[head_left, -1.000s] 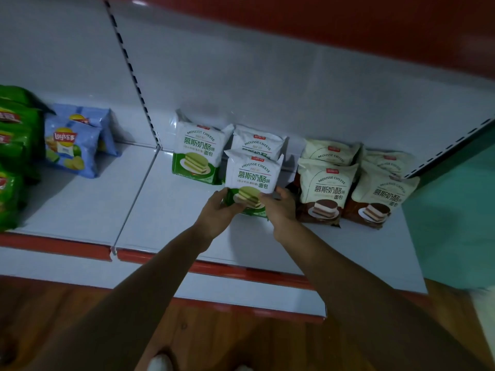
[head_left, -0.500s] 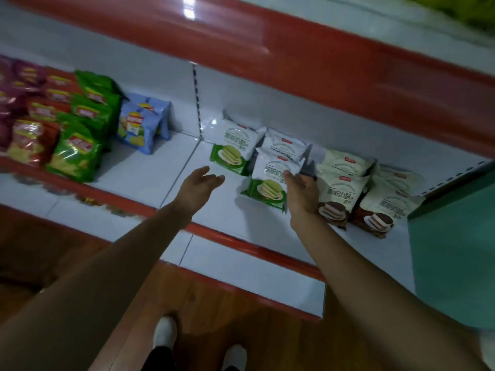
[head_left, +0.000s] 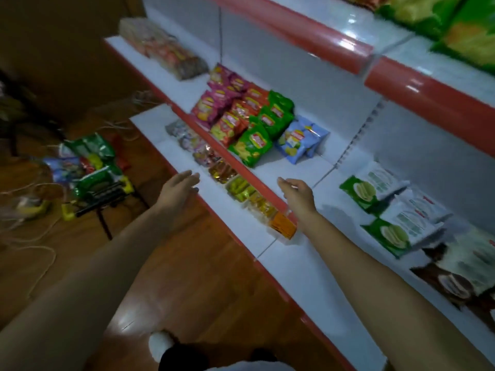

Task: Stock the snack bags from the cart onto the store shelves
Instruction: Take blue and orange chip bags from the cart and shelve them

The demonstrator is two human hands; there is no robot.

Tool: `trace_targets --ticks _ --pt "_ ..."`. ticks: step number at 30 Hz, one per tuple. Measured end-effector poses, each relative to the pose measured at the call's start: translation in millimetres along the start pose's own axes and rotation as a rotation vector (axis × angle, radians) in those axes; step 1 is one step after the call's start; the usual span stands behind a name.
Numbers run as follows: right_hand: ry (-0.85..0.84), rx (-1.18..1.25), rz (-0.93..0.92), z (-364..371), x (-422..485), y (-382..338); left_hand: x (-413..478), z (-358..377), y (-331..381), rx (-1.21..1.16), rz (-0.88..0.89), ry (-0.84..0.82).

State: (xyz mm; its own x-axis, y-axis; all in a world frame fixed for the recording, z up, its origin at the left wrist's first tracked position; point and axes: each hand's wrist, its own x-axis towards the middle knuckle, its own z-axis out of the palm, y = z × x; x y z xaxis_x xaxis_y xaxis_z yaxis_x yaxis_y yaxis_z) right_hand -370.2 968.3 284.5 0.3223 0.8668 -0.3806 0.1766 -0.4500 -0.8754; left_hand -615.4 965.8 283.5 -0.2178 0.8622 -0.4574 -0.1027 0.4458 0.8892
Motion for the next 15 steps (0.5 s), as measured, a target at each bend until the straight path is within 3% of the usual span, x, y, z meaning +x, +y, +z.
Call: trace_targets --ticks 8,15 --pt "-0.434 -0.146 -0.117 246.6 -35.9 -89.7 35.7 -234.8 25.8 -0.124 -0.022 0.243" --pt "-0.7 -0.26 -0.075 409.3 -59.2 -114.8 69.6 -387.4 25.3 -0.125 -0.079 0.355"
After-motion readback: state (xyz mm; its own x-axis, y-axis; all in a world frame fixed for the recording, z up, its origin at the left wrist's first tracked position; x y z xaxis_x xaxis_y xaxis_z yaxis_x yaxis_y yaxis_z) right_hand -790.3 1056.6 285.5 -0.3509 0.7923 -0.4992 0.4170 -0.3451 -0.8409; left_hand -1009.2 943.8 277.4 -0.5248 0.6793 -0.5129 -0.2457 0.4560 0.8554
